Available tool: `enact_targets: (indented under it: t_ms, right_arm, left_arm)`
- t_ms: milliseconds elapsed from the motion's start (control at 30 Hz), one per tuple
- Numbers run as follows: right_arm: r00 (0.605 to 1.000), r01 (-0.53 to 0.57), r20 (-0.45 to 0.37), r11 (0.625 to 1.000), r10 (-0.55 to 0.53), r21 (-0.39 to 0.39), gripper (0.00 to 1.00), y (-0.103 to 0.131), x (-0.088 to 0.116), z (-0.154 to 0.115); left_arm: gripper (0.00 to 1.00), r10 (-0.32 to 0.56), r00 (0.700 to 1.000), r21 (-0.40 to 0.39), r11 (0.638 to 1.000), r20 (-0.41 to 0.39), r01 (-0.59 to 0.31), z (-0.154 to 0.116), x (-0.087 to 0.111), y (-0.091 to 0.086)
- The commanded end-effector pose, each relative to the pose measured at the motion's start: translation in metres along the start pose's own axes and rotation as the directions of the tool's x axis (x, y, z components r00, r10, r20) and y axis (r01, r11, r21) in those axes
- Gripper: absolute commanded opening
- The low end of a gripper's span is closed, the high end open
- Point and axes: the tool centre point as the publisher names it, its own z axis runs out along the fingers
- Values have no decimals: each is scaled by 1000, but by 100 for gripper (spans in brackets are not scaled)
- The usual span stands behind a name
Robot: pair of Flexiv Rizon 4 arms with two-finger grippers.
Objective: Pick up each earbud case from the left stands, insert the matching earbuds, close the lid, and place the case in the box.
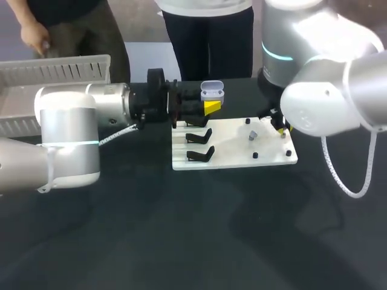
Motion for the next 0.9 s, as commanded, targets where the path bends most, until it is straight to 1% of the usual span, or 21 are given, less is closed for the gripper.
enact_targets:
  t_ms: [33,167,333,400,433,500,533,567,667,800,867,900]
  right_arm:
    - [999,9,-40,1000,-9,-17,0,4,4,-41]
    - [998,21,-54,999,-23,-34,0,13,3,-74]
    - [997,42,-66,998,-45,-53,0,29,2,-105]
    - [996,45,-76,998,-49,-45,0,33,2,-113]
    - [995,41,-94,999,-44,-28,0,34,2,-118]
    - [996,37,-76,997,-42,-61,0,39,1,-128]
    - [996,31,-86,999,-35,-41,0,40,1,-132]
    - [997,30,-74,998,-34,-51,0,42,1,-136]
    - [996,30,-79,998,-34,-46,0,47,2,-146]
    - [997,32,-75,999,-35,-37,0,52,2,-153]
    - [999,8,-43,999,-10,-43,0,51,2,-154]
    - [999,8,-43,999,-10,-43,0,51,2,-154]
  left_arm:
    - [0,2,1000,-1,1000,2,-2,0,0,0]
    - [0,2,1000,-1,1000,2,-2,0,0,0]
    - [0,2,1000,-1,1000,2,-2,0,0,0]
    - [0,2,1000,-1,1000,2,-2,0,0,0]
    - [0,2,1000,-1,1000,2,-2,0,0,0]
    - [0,2,1000,-1,1000,2,-2,0,0,0]
    - [0,2,1000,-1,1000,2,-2,0,0,0]
    - [0,2,1000,-1,1000,2,-2,0,0,0]
    - [0,2,1000,-1,1000,2,-2,0,0,0]
    - [0,2,1000,-1,1000,2,-2,0,0,0]
    - [0,2,1000,-1,1000,2,-2,0,0,0]
    - [0,2,1000,-1,1000,2,-2,0,0,0]
